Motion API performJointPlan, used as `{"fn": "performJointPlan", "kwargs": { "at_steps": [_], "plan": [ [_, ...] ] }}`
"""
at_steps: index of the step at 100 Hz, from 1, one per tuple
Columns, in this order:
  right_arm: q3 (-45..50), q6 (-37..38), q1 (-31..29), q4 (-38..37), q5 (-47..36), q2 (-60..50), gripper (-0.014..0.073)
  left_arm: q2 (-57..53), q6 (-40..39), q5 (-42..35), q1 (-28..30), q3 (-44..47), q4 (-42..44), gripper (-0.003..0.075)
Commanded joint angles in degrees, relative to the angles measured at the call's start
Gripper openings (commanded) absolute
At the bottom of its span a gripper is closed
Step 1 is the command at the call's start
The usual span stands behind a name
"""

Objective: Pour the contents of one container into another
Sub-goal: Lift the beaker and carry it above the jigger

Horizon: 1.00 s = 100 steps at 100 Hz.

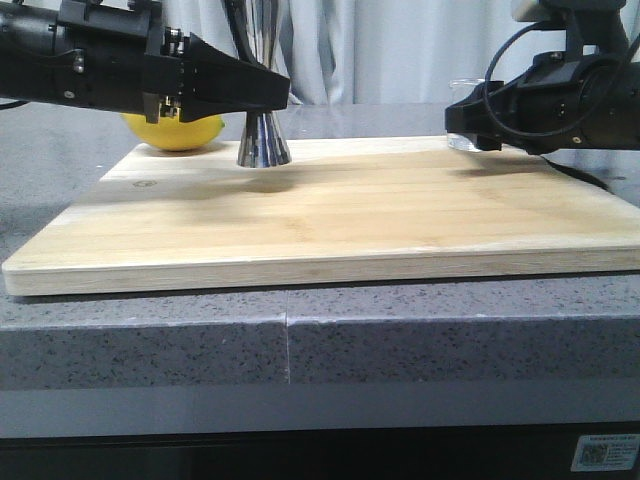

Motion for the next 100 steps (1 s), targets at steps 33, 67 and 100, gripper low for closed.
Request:
{"fn": "performJointPlan", "kwargs": {
  "at_steps": [33,67,100],
  "plan": [
    [-1.5,-0.1,-0.1,0.0,-4.4,-3.0,0.0309,-3.3,-0.3,6.5,-0.6,-1.6,-4.2,-0.0019],
    [-1.5,-0.1,-0.1,-0.5,-4.2,-6.9,0.0309,-3.3,-0.3,6.5,-0.6,-1.6,-4.2,-0.0019],
    [-1.5,-0.1,-0.1,-4.3,-1.7,-11.2,0.0309,-3.3,-0.3,6.5,-1.2,-1.6,-4.2,-0.0019]
  ]
}}
